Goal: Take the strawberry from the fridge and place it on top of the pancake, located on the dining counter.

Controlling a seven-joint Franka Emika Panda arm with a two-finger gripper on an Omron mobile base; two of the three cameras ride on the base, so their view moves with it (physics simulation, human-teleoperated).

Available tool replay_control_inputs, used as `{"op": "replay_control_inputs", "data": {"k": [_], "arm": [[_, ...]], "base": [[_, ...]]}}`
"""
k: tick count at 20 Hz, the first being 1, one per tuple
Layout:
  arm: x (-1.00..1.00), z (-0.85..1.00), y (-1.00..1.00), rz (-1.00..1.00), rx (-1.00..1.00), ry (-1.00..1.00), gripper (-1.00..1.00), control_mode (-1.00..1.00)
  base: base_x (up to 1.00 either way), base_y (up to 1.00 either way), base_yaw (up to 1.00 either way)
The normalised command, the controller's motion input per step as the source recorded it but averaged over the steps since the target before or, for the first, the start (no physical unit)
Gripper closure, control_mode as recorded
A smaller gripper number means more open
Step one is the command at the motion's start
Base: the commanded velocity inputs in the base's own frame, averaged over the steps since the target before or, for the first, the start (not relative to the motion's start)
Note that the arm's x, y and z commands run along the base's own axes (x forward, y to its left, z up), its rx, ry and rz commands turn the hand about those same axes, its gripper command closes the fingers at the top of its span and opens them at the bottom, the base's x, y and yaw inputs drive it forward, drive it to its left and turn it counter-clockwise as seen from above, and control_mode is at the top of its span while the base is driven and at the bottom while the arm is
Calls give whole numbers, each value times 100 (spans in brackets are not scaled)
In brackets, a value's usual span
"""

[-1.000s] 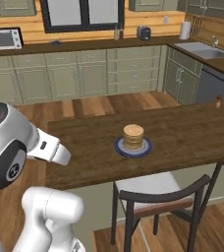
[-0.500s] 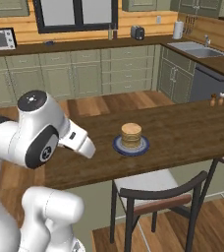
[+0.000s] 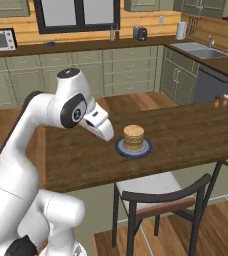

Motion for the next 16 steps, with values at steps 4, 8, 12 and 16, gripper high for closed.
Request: {"op": "replay_control_inputs", "data": {"k": [4,8,12,16], "arm": [[84,-14,-16,-2,2,18,100,-100],[86,-29,-27,0,3,13,100,-100],[77,-32,-22,0,3,9,100,-100],[64,-42,-14,4,2,3,100,-100]], "base": [[0,0,0],[0,0,0],[0,0,0],[0,0,0]]}}
